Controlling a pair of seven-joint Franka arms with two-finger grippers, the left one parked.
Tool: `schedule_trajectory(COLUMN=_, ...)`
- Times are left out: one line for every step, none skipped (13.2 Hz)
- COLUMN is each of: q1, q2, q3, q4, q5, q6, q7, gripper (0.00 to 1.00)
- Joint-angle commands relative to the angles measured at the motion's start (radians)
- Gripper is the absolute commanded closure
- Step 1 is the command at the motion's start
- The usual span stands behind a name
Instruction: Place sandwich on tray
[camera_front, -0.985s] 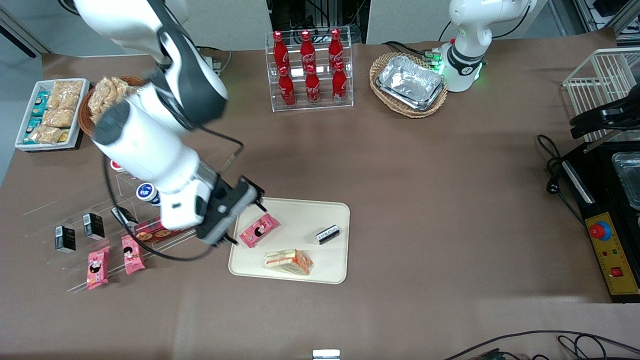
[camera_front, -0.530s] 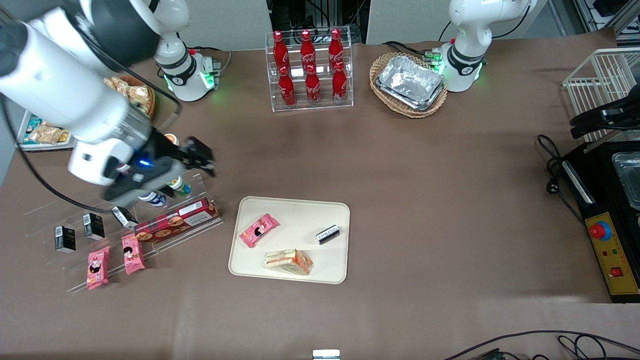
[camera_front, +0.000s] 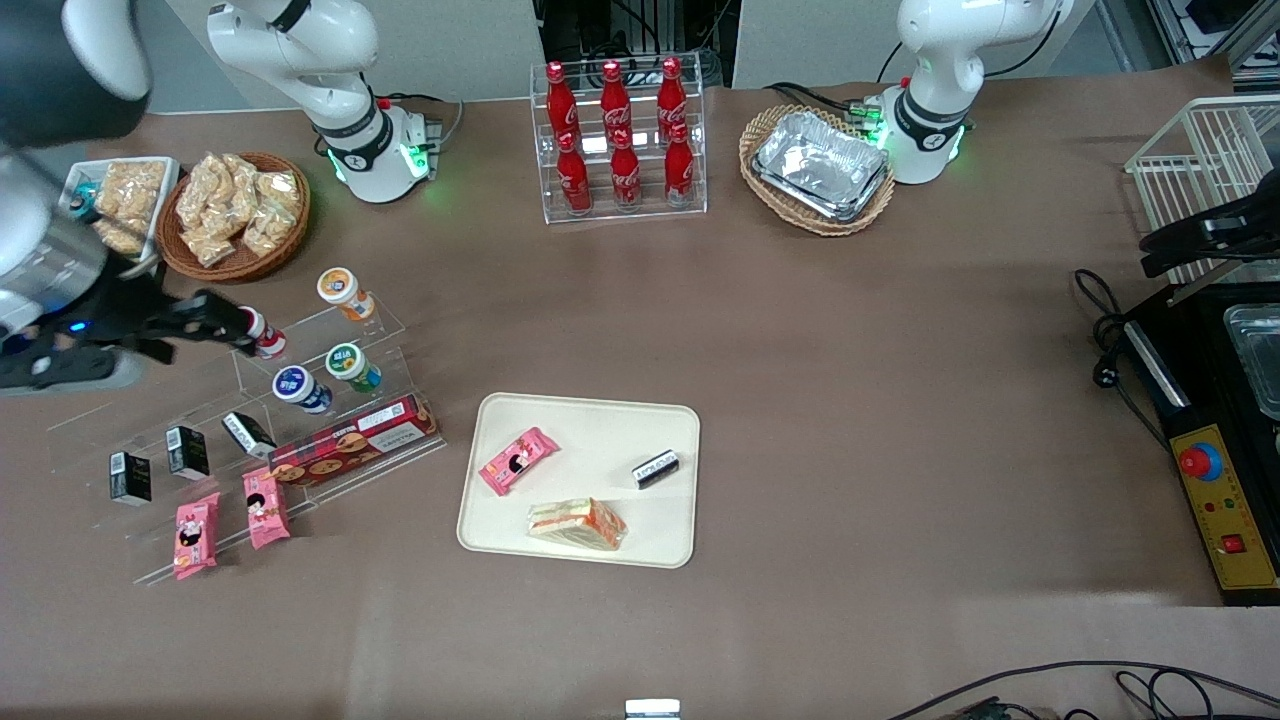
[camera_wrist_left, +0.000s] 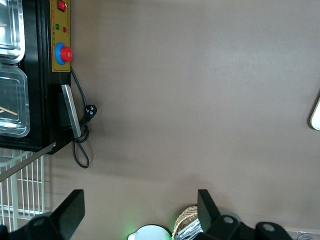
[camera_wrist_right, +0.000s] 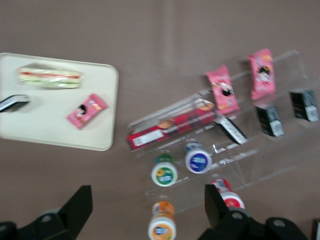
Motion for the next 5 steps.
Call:
schedule_trajectory(q1=-0.013, q2=-0.026, q3=-0.118, q4=-0.042, q5=-0.02, q6=-0.008, q7=-0.025, gripper=0.0)
schedule_trajectory(q1=-0.013, q2=-0.026, q3=-0.151, q4=-0.042, q5=-0.017, q6=-0.003, q7=-0.033, gripper=0.0)
schedule_trajectory(q1=-0.013, q2=-0.027, q3=-0.178, q4=-0.042, q5=-0.008, q6=0.003, q7=-0.033, gripper=0.0)
schedule_trajectory(q1=-0.016, q2=-0.024, q3=-0.185, q4=-0.042, q5=-0.006, q6=0.006, q7=-0.033, gripper=0.0)
schedule_trajectory(q1=-0.029, q2=-0.02, q3=-0.186, q4=-0.041, q5=-0.007, q6=0.005, q7=-0.033, gripper=0.0)
